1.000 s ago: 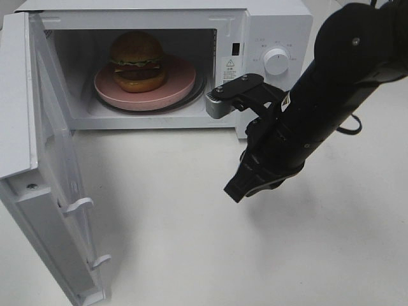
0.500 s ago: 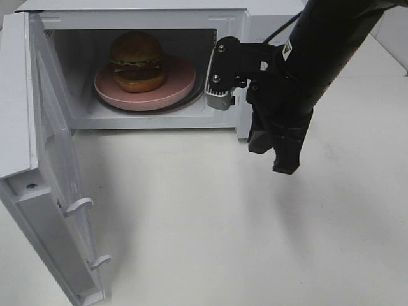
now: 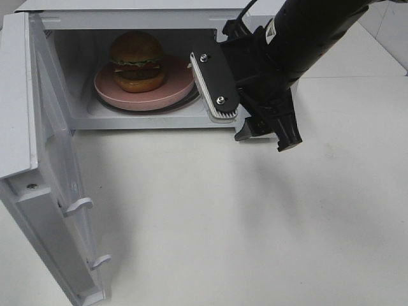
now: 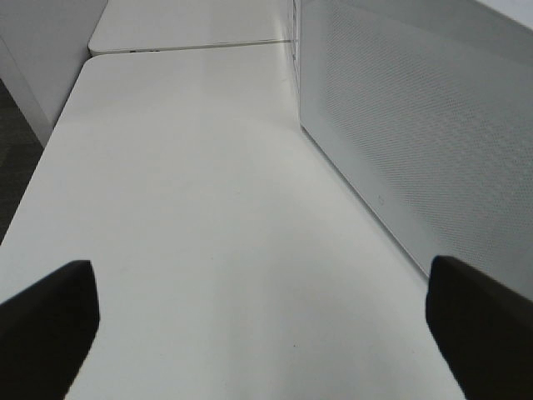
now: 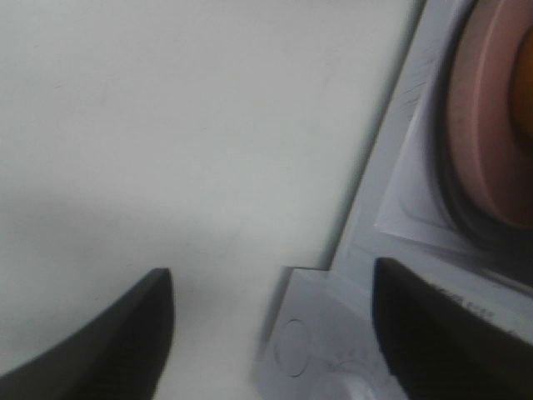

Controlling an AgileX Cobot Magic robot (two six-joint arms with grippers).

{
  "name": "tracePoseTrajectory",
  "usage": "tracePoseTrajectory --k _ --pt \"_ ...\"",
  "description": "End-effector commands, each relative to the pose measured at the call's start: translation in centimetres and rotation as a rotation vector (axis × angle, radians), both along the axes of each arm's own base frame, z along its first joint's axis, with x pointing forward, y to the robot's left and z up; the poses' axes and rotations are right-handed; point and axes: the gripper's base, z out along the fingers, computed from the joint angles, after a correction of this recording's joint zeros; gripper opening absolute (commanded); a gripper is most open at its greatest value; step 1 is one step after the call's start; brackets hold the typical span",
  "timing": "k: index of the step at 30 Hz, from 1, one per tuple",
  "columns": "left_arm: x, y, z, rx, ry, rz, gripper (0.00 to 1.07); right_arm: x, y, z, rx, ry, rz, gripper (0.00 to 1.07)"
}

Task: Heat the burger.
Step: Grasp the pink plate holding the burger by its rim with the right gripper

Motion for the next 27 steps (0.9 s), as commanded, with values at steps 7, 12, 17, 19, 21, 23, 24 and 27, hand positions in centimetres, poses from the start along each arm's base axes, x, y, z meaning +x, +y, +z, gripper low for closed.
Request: tracePoseTrajectory --k 7,12,17,19,21,23,24,27 --pt "-0.3 0.0 0.0 -0.003 -0.026 0.003 1.0 1.4 2.4 -1.6 -0.034 -0.066 0.03 0.94" --pt "-0.3 0.0 0.0 -0.003 -0.026 0.003 1.0 3.0 4.1 -2.6 -0.025 -0.103 0.004 0.93" --pt "-0.3 0.0 0.0 -0.003 -0.026 0.003 1.0 4.9 5.8 -4.0 -0.032 -0.129 -0.015 0.92" --pt "-0.3 0.0 0.0 -0.003 -0.026 0.003 1.0 6.0 6.7 -4.8 -0.009 -0.13 -0.04 0.91" --pt "-0.3 0.0 0.0 -0.003 -0.026 0.003 1.0 6.7 7.3 -5.2 -0.004 -0.132 -0.044 0.9" --pt "-0.3 0.0 0.0 -0.003 -0.026 0.003 1.0 7.0 7.5 -5.5 -0.004 -0.132 -0.044 0.9" --pt "-0.3 0.0 0.0 -0.003 -0.026 0.003 1.0 7.7 8.1 -5.8 0.003 -0.134 -0.052 0.9" --pt "-0.3 0.0 0.0 -0.003 -0.026 0.003 1.0 8.6 8.8 -6.5 0.019 -0.134 -0.073 0.9"
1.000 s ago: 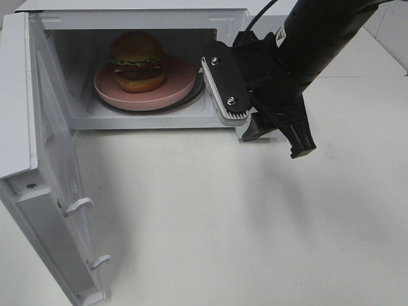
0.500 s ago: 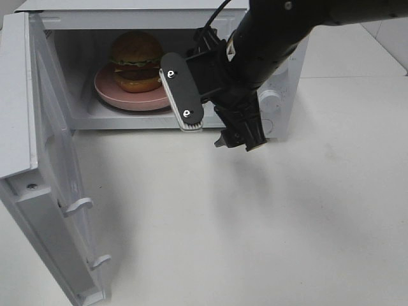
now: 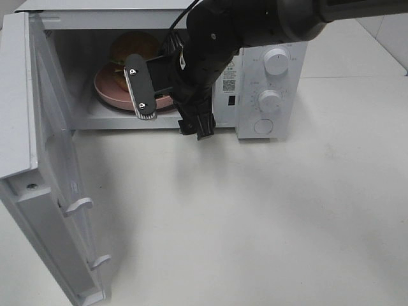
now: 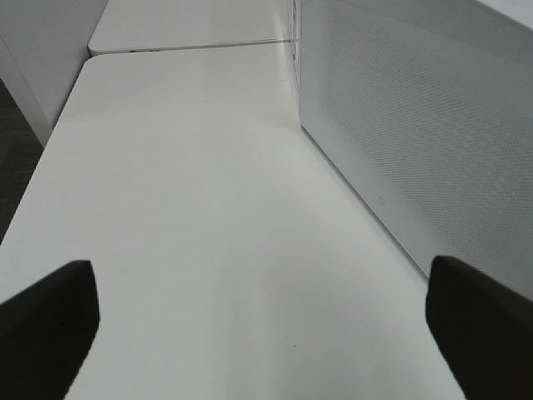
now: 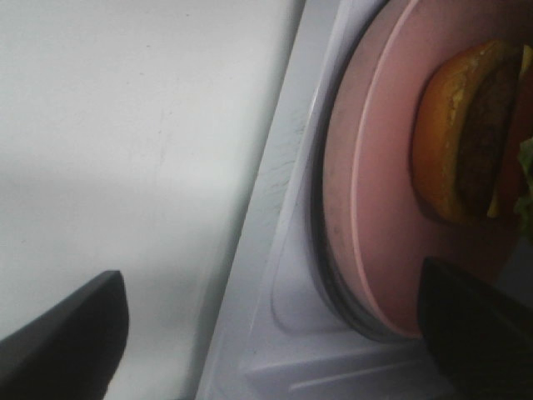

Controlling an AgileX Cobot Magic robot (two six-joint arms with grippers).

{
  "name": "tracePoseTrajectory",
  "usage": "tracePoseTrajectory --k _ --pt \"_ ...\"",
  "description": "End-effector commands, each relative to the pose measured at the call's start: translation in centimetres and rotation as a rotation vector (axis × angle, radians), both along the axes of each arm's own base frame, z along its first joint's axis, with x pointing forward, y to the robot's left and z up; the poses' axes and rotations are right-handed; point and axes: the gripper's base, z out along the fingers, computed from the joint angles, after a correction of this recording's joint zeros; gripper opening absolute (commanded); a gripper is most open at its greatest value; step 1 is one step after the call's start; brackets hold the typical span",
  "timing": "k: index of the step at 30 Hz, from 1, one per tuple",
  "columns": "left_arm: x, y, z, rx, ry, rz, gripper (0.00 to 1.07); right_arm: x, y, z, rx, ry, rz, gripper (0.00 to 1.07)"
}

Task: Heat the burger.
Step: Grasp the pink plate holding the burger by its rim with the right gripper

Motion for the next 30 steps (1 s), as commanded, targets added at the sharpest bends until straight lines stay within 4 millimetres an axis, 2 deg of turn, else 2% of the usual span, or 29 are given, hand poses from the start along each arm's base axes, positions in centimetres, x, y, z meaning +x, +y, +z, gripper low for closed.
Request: tracePoseTrajectory --k 1,9,11,14,24,30 --pt "-0.3 0.0 0.0 -0.003 -0.026 0.003 1.0 0.7 0.8 -0.3 0.021 -0.007 -0.018 0.9" --pt "-0.3 0.0 0.0 -0.003 -0.026 0.003 1.0 2.6 2.3 -2.0 0.034 -0.007 -0.038 0.87" --pt "-0.3 0.0 0.0 -0.003 -0.026 0.003 1.0 3.5 3.0 -3.2 0.03 -0.004 -0.042 0.87" --pt "-0.3 0.0 0.0 -0.003 -0.026 0.003 1.0 3.7 3.1 -3.4 0.029 -0.003 -0.042 0.87" --pt "-0.3 0.0 0.0 0.0 -0.026 0.004 1.0 5.4 4.3 -6.8 0.032 0.007 -0.054 0.84" --pt "-0.3 0.1 0.0 0.005 -0.026 0.008 1.0 5.6 4.5 -7.7 0.033 0.008 -0.052 0.82"
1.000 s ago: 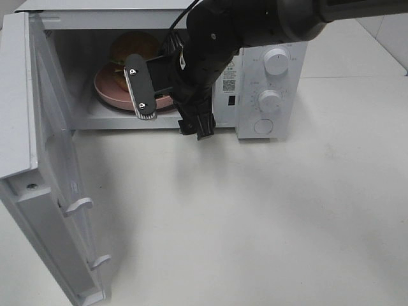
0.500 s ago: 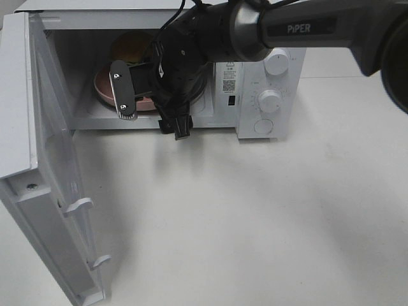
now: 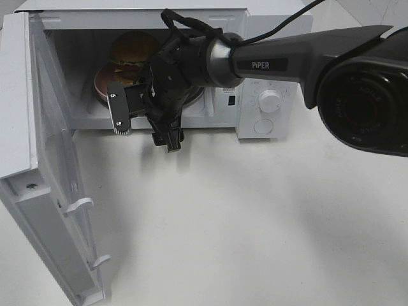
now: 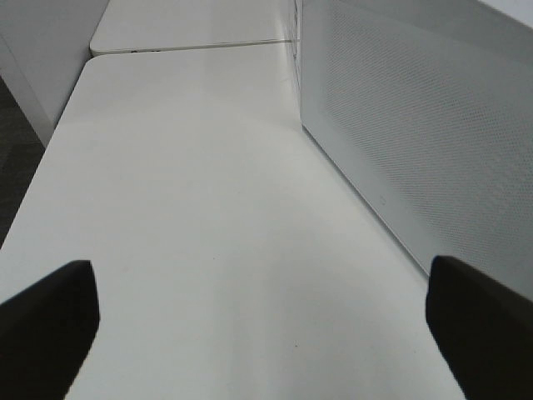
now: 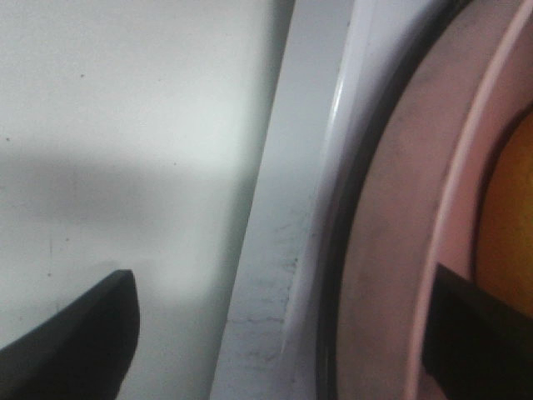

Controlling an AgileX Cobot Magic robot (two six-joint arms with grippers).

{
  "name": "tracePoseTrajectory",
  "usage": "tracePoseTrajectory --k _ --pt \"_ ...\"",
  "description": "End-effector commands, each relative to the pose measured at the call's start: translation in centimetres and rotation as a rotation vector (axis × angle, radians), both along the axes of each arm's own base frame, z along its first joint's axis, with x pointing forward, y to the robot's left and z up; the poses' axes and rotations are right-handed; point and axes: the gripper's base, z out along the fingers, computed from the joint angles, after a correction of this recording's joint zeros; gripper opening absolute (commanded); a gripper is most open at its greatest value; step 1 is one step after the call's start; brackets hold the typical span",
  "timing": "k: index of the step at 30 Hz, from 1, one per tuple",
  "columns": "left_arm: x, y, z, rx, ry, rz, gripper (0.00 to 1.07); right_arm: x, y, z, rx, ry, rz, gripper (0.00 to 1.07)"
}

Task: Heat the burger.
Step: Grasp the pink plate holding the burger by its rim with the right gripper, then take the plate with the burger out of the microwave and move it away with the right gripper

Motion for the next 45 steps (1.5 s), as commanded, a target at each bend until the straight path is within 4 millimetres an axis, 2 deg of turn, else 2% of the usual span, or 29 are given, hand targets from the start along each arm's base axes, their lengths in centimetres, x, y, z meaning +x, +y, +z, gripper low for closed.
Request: tracePoseTrajectory --k 1,11,17,29,30,31,32,33,34,35,36,37,38,39,40,45 --pt "-0.3 0.1 0.0 0.004 -0.026 0.007 1.0 0.2 0.1 -0.3 0.008 0.002 -0.011 0.81" --pt "-0.3 0.1 0.0 0.004 -0.026 0.007 1.0 0.2 0.0 -0.2 0.029 0.021 -0.061 0.76" --pt "-0.3 0.1 0.0 0.004 -0.026 0.007 1.0 0.5 -1.1 1.0 0.019 0.042 -0.118 0.76" --pt "-0.3 0.1 0.0 0.004 -0.026 0.007 1.0 0.3 -1.3 0.8 0.01 0.061 -0.129 0.74" --pt "-0.3 0.1 0.0 0.004 -0.026 0.007 1.0 0.3 -1.3 0.8 0.011 0.06 -0.129 0.68" --pt "-0.3 0.1 0.0 0.004 -0.026 0.007 1.0 0.3 -1.3 0.8 0.011 0.06 -0.129 0.68" --pt "-0.3 0.1 0.0 0.004 -0.026 0.007 1.0 0.3 -1.3 0.8 0.01 0.061 -0.129 0.57" --pt "-0.3 0.1 0.0 0.004 -0.026 0.007 1.0 0.3 -1.3 0.8 0.01 0.061 -0.129 0.57" --pt "-0.3 0.1 0.0 0.004 -0.026 0.007 1.0 0.2 -1.3 0.9 0.01 0.066 -0.132 0.5" --pt "-0.3 0.1 0.0 0.004 -0.026 0.007 1.0 0.1 -1.4 1.1 0.005 0.077 -0.135 0.35" --pt "-0.3 0.1 0.0 0.004 -0.026 0.007 1.0 0.1 -1.4 1.1 0.005 0.077 -0.135 0.35" --pt "-0.3 0.1 0.0 0.004 -0.026 0.007 1.0 -0.2 -1.2 1.4 -0.002 0.089 -0.13 0.17" --pt "-0.3 0.1 0.0 0.004 -0.026 0.007 1.0 -0.4 -1.1 1.6 -0.006 0.1 -0.127 0.08" --pt "-0.3 0.1 0.0 0.004 -0.026 0.007 1.0 -0.4 -1.1 1.6 -0.006 0.1 -0.127 0.08" --pt "-0.3 0.1 0.0 0.004 -0.026 0.007 1.0 -0.7 -1.2 1.8 -0.01 0.129 -0.117 0.0" --pt "-0.3 0.1 0.0 0.004 -0.026 0.007 1.0 -1.6 -1.1 2.4 -0.027 0.17 -0.048 0.0"
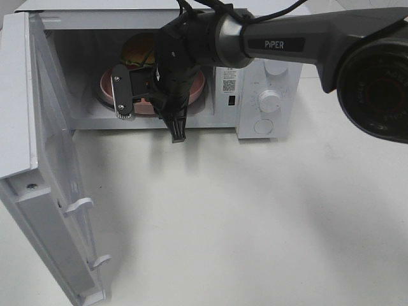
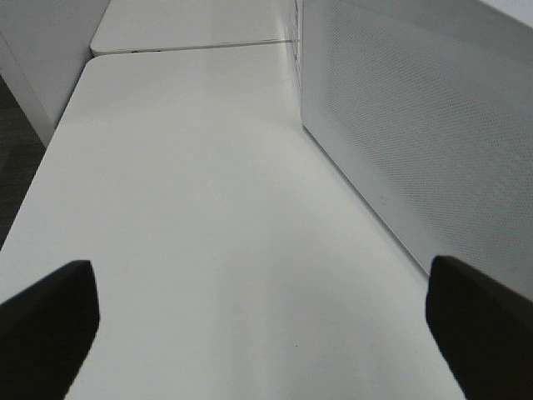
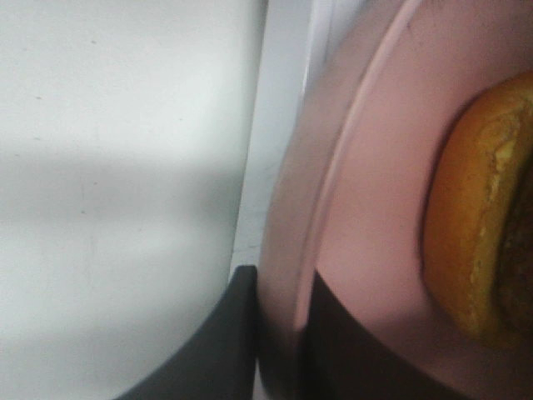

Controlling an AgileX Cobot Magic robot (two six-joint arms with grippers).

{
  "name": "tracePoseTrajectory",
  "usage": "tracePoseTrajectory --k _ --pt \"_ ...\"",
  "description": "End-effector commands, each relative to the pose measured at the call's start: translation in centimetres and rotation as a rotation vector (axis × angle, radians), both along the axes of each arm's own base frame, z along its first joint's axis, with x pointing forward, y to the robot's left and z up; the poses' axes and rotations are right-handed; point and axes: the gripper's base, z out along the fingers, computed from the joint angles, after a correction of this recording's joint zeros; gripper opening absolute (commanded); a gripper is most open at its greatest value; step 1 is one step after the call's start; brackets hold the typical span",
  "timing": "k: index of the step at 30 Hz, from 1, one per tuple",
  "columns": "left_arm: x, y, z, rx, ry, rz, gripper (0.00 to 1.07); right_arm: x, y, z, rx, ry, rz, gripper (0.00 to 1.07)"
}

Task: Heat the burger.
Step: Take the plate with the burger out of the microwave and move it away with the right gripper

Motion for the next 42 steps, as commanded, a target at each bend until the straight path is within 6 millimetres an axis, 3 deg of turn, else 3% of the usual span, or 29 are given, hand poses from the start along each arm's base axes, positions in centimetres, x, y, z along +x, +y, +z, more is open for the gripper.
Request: tracePoseTrajectory --k 1,8,21,27,42 --pt "-0.3 0.0 0.0 0.003 -0.026 0.007 1.0 -1.8 0.0 -0.1 -0.045 0.097 0.08 0.0" --pt "-0.3 0.0 0.0 0.003 -0.026 0.007 1.0 -3.6 -0.7 -0.1 -0.109 0.109 0.187 0.0" --pt "-0.3 0.0 0.0 0.003 -0.026 0.007 1.0 -7.1 -2.3 2.0 -0.137 0.043 0.312 0.0" --pt "-0.3 0.0 0.0 0.003 -0.026 0.007 1.0 -9.1 -4.0 3.1 -0.115 -0.034 0.346 0.0" --pt "-0.3 0.0 0.0 0.003 -0.026 0.007 1.0 -14.5 -8.1 3.5 -0.002 -0.167 0.394 0.0"
